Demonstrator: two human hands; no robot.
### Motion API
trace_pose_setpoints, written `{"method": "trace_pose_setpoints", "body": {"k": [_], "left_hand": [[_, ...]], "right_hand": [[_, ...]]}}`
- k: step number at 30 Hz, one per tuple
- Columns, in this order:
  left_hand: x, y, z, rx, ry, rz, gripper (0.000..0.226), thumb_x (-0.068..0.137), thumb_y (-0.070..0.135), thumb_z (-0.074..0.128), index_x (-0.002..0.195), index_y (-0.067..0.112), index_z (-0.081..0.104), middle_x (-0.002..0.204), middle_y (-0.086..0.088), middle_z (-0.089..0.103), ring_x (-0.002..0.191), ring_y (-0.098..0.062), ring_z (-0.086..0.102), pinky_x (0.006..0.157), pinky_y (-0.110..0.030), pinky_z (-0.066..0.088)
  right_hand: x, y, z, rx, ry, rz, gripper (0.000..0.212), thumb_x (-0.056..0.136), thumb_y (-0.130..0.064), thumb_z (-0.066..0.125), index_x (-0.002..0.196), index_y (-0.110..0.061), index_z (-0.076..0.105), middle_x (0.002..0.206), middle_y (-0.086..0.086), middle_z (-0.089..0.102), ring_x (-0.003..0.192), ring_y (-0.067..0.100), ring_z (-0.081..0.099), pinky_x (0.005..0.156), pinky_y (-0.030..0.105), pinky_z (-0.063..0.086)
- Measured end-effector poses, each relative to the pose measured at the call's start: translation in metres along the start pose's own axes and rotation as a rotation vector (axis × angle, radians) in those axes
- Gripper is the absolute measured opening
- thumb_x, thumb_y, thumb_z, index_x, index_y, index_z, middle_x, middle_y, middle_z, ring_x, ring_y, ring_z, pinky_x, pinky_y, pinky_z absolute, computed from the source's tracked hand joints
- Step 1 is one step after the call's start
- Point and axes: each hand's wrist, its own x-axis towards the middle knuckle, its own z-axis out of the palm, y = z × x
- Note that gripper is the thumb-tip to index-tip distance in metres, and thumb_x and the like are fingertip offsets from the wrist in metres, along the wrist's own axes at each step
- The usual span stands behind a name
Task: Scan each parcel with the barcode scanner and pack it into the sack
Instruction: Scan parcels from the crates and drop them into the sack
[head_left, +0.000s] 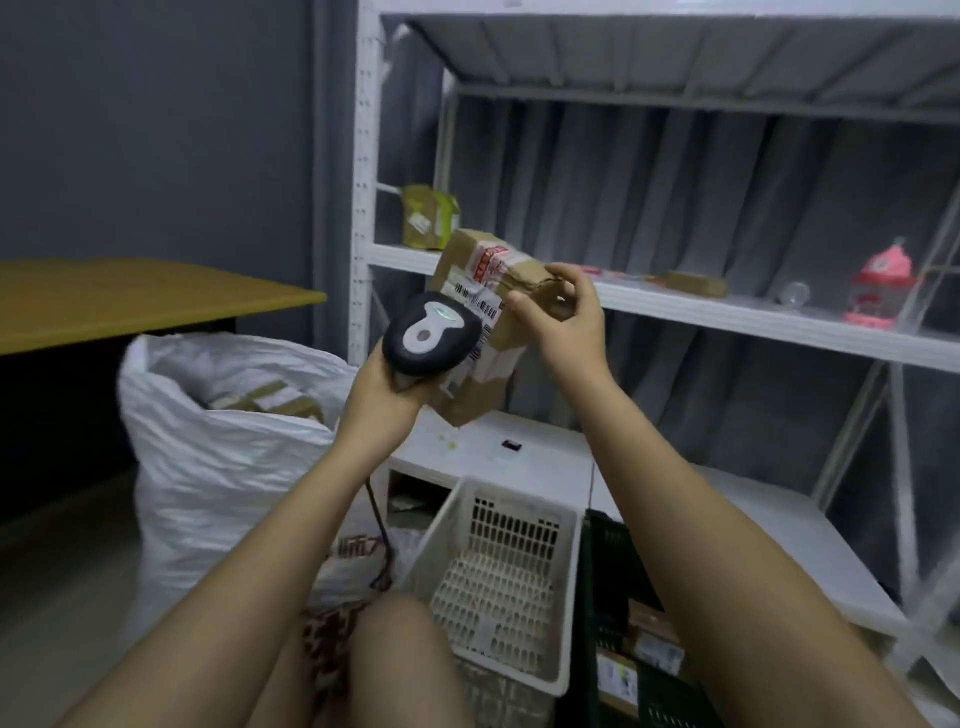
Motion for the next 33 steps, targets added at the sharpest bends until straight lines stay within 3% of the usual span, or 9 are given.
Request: {"method": "trace_pose_setpoints", "body": {"k": [3,9,13,18,23,24,26,28,33], "left_hand": [[0.005,0.012,-0.042,0.069,0.065,0.034,0.053,0.083,0.015,0.073,0.131,0.019,0.050,0.112,0.011,0.054,0.103,-0.005,0.049,0.081,-0.020,0.038],[0.020,0.000,-0.115,0.093,0.165,-0.007,0.048,0.081,0.023,0.075,0.122,0.033,0.052,0.111,0.015,0.059,0.108,-0.010,0.056,0.089,-0.032,0.046],[0.027,-0.029,-0.153,0.098,0.214,-0.104,0.040,0.078,0.027,0.077,0.112,0.037,0.056,0.111,0.010,0.066,0.107,-0.014,0.061,0.095,-0.045,0.050],[0.040,-0.053,-0.175,0.104,0.289,-0.090,0.046,0.083,0.013,0.073,0.111,0.036,0.045,0.111,0.010,0.057,0.110,-0.009,0.053,0.091,-0.028,0.043],[0.052,-0.078,-0.184,0.073,0.302,-0.154,0.050,0.082,0.013,0.074,0.120,0.032,0.048,0.117,0.010,0.057,0.111,-0.005,0.052,0.088,-0.020,0.041],[0.054,-0.083,-0.184,0.081,0.307,-0.167,0.050,0.081,0.014,0.075,0.123,0.027,0.051,0.117,0.010,0.058,0.110,-0.006,0.053,0.085,-0.016,0.042],[0.056,-0.090,-0.184,0.099,0.304,-0.184,0.051,0.081,0.016,0.076,0.127,0.019,0.055,0.117,0.009,0.062,0.107,-0.004,0.057,0.079,-0.009,0.043],[0.057,-0.093,-0.182,0.101,0.299,-0.177,0.049,0.081,0.015,0.075,0.126,0.021,0.055,0.112,0.012,0.062,0.098,0.009,0.056,0.074,-0.001,0.042],[0.058,-0.085,-0.167,0.058,0.281,-0.180,0.048,0.081,0.014,0.075,0.123,0.024,0.054,0.105,0.018,0.060,0.093,0.011,0.053,0.069,0.005,0.039]], "right_hand": [[0.000,-0.020,0.045,0.118,0.020,-0.015,0.038,0.081,-0.019,0.078,0.110,-0.029,0.055,0.106,-0.014,0.057,0.106,0.022,0.063,0.081,0.033,0.059],[0.010,-0.018,0.124,0.195,-0.002,0.015,0.041,0.075,-0.029,0.082,0.104,-0.035,0.055,0.115,-0.006,0.059,0.106,0.023,0.063,0.087,0.041,0.057],[0.016,0.008,0.172,0.206,-0.048,0.065,0.041,0.076,-0.027,0.082,0.107,-0.029,0.055,0.118,0.003,0.059,0.107,0.019,0.062,0.084,0.029,0.056],[0.031,0.046,0.220,0.010,-0.095,0.141,0.048,0.075,-0.031,0.082,0.113,-0.029,0.053,0.126,0.001,0.045,0.106,0.013,0.054,0.095,0.034,0.051],[0.039,0.062,0.252,-0.022,-0.090,0.108,0.047,0.081,-0.030,0.077,0.120,-0.023,0.052,0.127,0.002,0.043,0.107,0.012,0.052,0.092,0.025,0.046],[0.043,0.069,0.255,-0.106,-0.178,0.092,0.044,0.082,-0.030,0.076,0.119,-0.023,0.053,0.127,0.002,0.047,0.106,0.013,0.054,0.092,0.028,0.048],[0.051,0.080,0.257,-0.460,-0.578,0.098,0.032,0.084,-0.027,0.073,0.113,-0.019,0.065,0.122,0.003,0.061,0.105,0.017,0.060,0.093,0.034,0.051],[0.054,0.086,0.253,-0.708,-0.879,0.118,0.023,0.086,-0.026,0.070,0.108,-0.022,0.074,0.120,-0.001,0.066,0.105,0.016,0.060,0.092,0.034,0.051],[0.050,0.080,0.230,-0.524,-0.829,0.121,0.020,0.088,-0.026,0.068,0.107,-0.023,0.073,0.112,-0.005,0.069,0.103,0.012,0.062,0.091,0.033,0.050]]}}
